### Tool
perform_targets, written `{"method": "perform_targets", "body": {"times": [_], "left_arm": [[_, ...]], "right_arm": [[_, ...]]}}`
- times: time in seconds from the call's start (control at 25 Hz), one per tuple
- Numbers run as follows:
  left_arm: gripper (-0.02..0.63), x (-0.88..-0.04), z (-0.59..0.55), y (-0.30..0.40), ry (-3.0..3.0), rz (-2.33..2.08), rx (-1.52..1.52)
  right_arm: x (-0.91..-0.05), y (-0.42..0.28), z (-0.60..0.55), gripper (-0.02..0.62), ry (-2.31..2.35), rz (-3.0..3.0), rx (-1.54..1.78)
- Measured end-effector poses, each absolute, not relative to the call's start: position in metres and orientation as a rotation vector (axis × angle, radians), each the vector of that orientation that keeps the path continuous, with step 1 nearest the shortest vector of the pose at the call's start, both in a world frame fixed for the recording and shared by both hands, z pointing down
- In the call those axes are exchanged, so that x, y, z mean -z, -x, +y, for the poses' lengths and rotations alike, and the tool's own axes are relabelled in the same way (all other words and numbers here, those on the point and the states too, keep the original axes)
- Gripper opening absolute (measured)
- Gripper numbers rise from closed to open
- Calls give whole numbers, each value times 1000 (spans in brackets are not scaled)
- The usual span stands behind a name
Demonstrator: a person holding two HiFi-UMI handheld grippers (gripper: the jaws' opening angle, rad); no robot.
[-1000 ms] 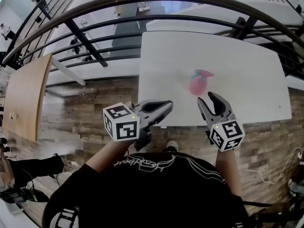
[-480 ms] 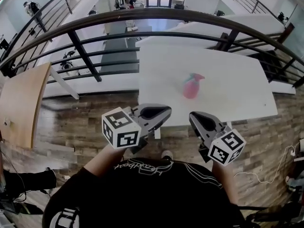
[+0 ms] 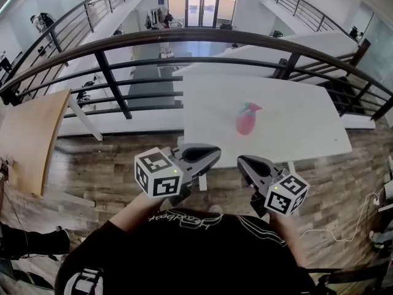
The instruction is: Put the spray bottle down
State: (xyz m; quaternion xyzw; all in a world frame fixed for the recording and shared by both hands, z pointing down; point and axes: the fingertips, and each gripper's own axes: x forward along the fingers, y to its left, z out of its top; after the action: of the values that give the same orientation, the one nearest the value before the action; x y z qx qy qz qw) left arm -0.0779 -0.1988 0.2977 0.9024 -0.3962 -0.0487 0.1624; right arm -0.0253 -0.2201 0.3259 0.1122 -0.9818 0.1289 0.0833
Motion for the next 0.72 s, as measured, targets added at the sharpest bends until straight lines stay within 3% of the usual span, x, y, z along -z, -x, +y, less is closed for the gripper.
{"method": "perform_targets", "body": {"times": [0.72], "left_arm": [[3, -307, -190, 64, -2533, -1106, 122]], "right_arm": [[-328, 14, -214, 15, -355, -2949, -382]]}}
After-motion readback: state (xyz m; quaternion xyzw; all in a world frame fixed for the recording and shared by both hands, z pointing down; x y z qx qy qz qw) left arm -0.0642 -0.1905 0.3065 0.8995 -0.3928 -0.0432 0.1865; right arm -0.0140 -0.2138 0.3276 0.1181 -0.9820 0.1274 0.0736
